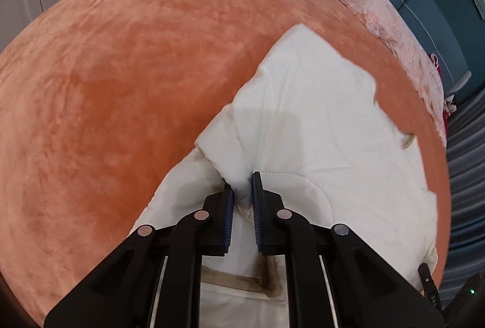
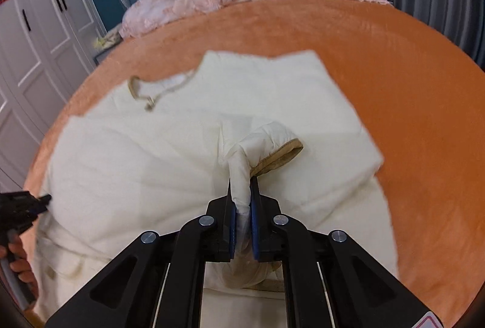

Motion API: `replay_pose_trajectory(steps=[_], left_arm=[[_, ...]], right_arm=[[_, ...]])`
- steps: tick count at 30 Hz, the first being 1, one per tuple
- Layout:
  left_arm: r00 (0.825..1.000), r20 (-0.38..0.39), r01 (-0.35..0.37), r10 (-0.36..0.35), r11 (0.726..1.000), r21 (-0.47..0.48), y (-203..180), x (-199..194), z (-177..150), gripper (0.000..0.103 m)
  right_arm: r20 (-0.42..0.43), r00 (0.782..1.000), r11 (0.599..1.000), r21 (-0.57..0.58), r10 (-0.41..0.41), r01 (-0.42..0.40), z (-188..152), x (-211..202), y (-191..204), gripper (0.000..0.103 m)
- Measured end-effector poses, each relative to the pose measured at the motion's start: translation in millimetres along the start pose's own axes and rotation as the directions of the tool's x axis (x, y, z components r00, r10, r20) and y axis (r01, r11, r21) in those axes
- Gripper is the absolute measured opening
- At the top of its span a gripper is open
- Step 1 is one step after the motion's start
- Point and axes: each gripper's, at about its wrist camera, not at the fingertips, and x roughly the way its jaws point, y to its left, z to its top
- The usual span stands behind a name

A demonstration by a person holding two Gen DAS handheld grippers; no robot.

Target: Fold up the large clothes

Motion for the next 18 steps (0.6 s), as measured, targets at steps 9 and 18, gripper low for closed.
replay_pose_trajectory(steps=[9,18], left_arm=[[0.990,0.121,-0.095,0.078,0.985,0.147,-11.7,10.8,-21.0,0.013],[0.968,0.217,-0.173,0.124,0.960,0.222,-16.4,-54.7,-9.7,0.015]], right_arm=[[0.009,1.000,0.999,-0.029,-0.016,0.016,-22.7,20.6,2.0,0.009],[0.169,0.984,0.995,0.097,-0.047,0.031,-5.4,-64.6,-17.0,0.034]])
